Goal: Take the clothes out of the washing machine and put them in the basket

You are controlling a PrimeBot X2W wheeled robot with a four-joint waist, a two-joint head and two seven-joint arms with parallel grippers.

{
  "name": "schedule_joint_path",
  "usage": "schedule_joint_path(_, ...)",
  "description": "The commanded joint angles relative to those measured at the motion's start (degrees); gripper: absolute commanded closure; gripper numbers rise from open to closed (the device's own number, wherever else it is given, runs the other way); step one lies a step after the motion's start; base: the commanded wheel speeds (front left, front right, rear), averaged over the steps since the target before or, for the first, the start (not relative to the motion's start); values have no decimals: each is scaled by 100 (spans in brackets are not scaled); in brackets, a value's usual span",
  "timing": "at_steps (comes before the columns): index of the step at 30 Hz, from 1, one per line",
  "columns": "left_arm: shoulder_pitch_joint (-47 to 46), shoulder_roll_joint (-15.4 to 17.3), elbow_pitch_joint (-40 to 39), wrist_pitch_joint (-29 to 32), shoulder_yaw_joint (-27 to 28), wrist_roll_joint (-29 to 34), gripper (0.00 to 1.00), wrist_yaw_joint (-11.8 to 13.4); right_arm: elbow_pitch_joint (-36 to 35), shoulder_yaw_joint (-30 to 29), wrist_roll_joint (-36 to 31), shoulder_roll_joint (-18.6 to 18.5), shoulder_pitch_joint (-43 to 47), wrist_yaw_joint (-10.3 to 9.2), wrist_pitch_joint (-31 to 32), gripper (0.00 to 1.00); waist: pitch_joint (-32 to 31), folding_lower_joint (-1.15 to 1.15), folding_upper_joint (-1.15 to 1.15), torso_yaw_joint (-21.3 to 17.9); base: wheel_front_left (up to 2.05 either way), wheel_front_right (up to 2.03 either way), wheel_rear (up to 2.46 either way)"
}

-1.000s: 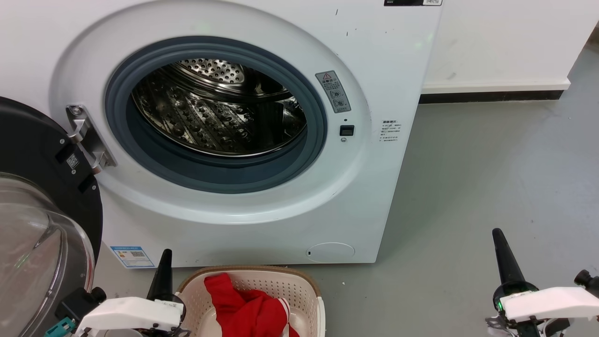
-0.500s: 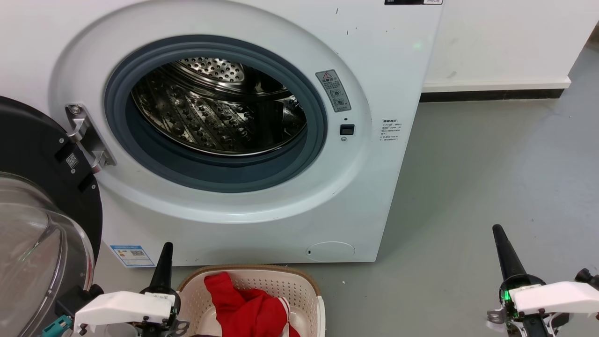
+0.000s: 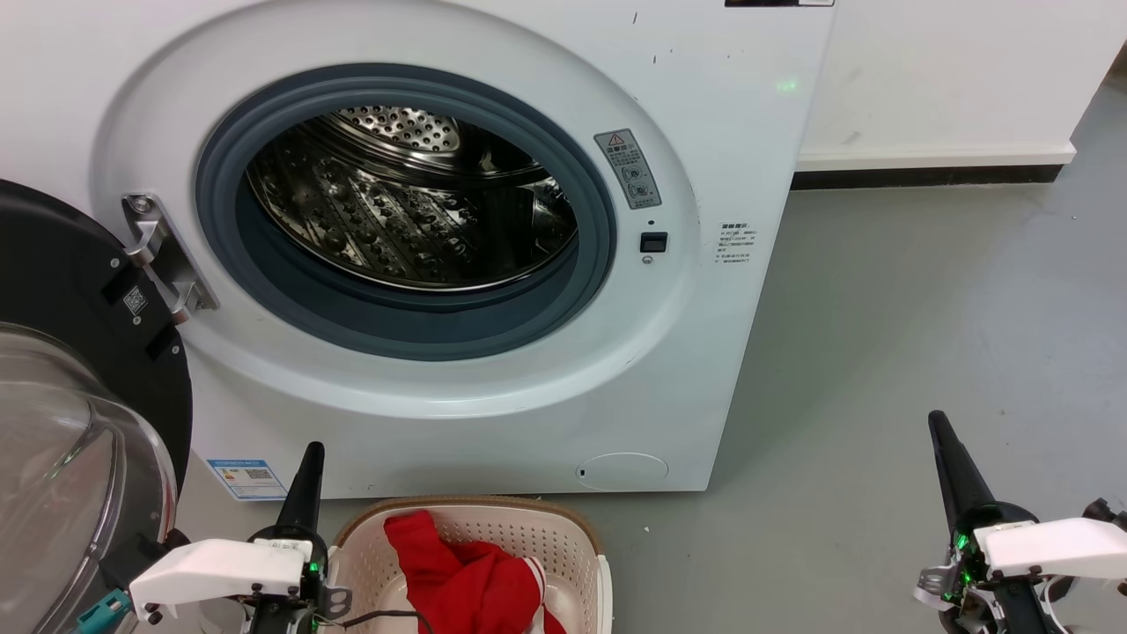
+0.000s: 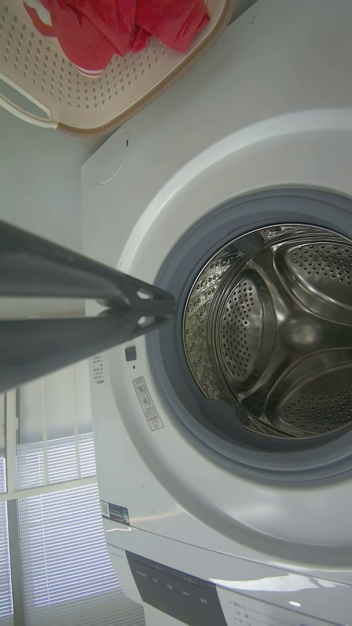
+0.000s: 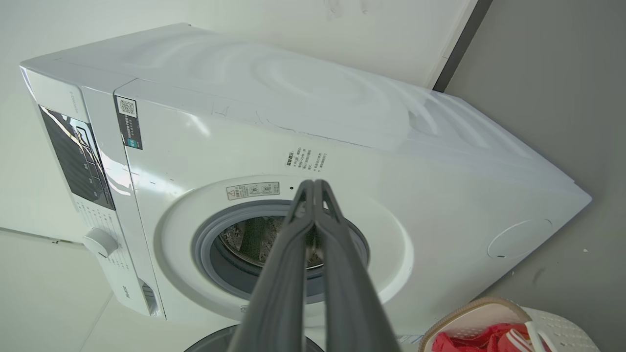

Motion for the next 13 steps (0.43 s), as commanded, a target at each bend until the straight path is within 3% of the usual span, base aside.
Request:
schedule_joint_path(1,-119,1,-5,37,27,-136,100,-43,14,-18,135,-17,-120,-1,40,100,2,0,0,1,0,0,0)
schedule_joint_path(13,-215,0,54,180,83,-724,100,-107,105,-79,702,0,-227,-1,195,100,20,0,0,5,0,0,0)
